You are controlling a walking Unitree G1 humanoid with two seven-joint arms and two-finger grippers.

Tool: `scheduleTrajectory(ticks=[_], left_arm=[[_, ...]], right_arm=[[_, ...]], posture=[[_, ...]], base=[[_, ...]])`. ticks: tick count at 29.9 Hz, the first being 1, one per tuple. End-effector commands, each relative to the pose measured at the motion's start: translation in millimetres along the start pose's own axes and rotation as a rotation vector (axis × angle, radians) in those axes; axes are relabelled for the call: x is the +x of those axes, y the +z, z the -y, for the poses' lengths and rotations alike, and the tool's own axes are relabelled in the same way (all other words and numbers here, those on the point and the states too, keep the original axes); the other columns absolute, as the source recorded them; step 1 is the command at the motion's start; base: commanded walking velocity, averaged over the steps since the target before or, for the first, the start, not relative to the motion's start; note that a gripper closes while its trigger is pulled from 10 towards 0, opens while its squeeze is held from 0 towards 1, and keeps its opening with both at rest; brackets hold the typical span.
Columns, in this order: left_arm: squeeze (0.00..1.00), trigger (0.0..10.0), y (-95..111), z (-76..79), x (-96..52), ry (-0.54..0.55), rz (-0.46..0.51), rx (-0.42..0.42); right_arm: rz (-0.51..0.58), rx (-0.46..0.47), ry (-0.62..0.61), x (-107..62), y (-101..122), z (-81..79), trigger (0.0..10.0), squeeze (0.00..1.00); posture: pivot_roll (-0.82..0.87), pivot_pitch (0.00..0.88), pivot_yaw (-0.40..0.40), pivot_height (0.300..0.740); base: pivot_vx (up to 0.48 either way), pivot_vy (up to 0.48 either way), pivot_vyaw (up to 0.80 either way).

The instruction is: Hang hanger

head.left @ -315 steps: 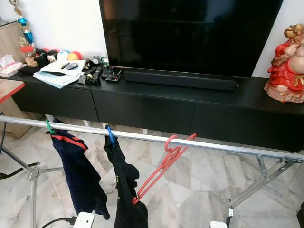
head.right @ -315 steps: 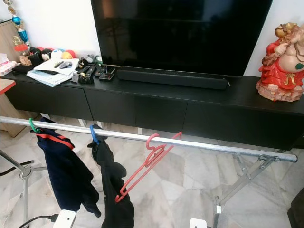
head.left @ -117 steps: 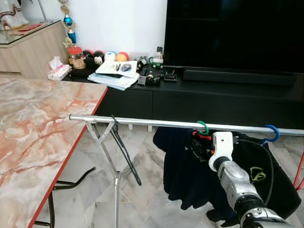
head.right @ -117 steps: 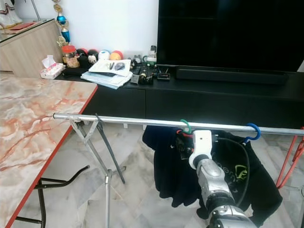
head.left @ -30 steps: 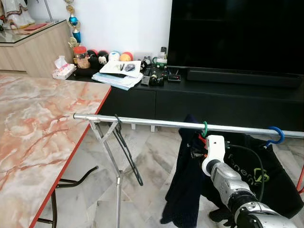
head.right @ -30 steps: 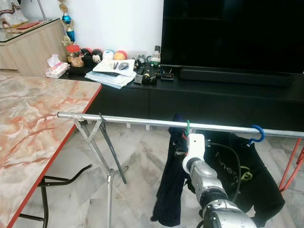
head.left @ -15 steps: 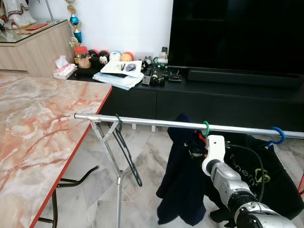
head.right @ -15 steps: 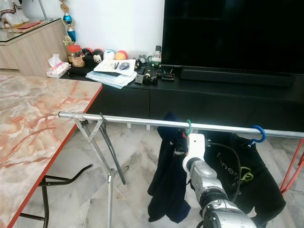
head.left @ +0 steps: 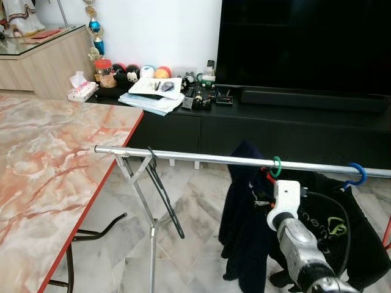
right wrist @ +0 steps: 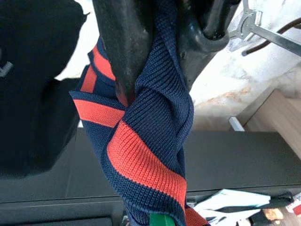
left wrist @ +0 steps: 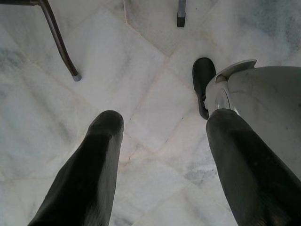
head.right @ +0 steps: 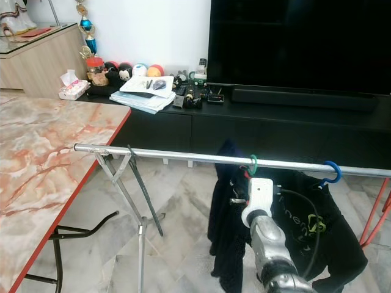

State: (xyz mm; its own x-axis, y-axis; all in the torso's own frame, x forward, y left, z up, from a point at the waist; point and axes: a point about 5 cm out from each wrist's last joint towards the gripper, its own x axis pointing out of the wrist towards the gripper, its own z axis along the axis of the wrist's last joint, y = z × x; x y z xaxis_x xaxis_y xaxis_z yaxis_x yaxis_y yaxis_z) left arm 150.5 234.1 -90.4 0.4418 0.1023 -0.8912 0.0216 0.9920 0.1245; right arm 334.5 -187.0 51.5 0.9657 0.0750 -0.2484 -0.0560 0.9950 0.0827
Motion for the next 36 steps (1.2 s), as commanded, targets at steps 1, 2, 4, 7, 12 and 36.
scheduleTrajectory(ticks=[1, 2, 4, 7, 12, 36], left_arm=[[0.00, 10.0, -4, -1.1, -0.5, 0.006, -0.020, 0.017], [0.00, 10.0, -5, -1.1, -0.5, 0.006, -0.021, 0.018], [0.00, 10.0, -5, -1.0, -0.6, 0.005, -0.022, 0.020], [0.00, 10.0, -6, -1.3, -0.6, 0.005, -0.022, 0.021], [0.00, 10.0, -6, -2.1, -0.8, 0.010, -0.017, 0.013], [0.00, 10.0, -7, -8.0, -1.8, 0.033, -0.014, 0.014]], right_arm=[[0.065, -0.015, 0.013, 0.2, 9, -1.2, 0.0, 0.00], [0.084, -0.004, 0.003, -6.0, 2, 2.3, 0.0, 0.00], [0.090, 0.003, 0.000, -12.0, -6, 4.4, 0.0, 0.00], [0.080, -0.020, 0.014, -20.7, -17, 5.4, 0.0, 0.00], [0.056, 0.020, -0.015, -30.8, -33, 10.5, 0.0, 0.00], [0.021, 0.075, -0.089, -35.9, -43, 15.0, 10.0, 0.00]], posture=[[0.09, 0.000, 0.023, 0.740], [0.08, 0.000, 0.024, 0.740], [0.08, 0.000, 0.023, 0.740], [0.07, 0.000, 0.022, 0.740], [0.07, 0.000, 0.023, 0.740], [0.07, 0.000, 0.040, 0.740]], base=[[0.000, 0.000, 0.00], [0.000, 0.000, 0.00], [0.000, 0.000, 0.00], [0.000, 0.000, 0.00], [0.000, 0.000, 0.00], [0.000, 0.000, 0.00]])
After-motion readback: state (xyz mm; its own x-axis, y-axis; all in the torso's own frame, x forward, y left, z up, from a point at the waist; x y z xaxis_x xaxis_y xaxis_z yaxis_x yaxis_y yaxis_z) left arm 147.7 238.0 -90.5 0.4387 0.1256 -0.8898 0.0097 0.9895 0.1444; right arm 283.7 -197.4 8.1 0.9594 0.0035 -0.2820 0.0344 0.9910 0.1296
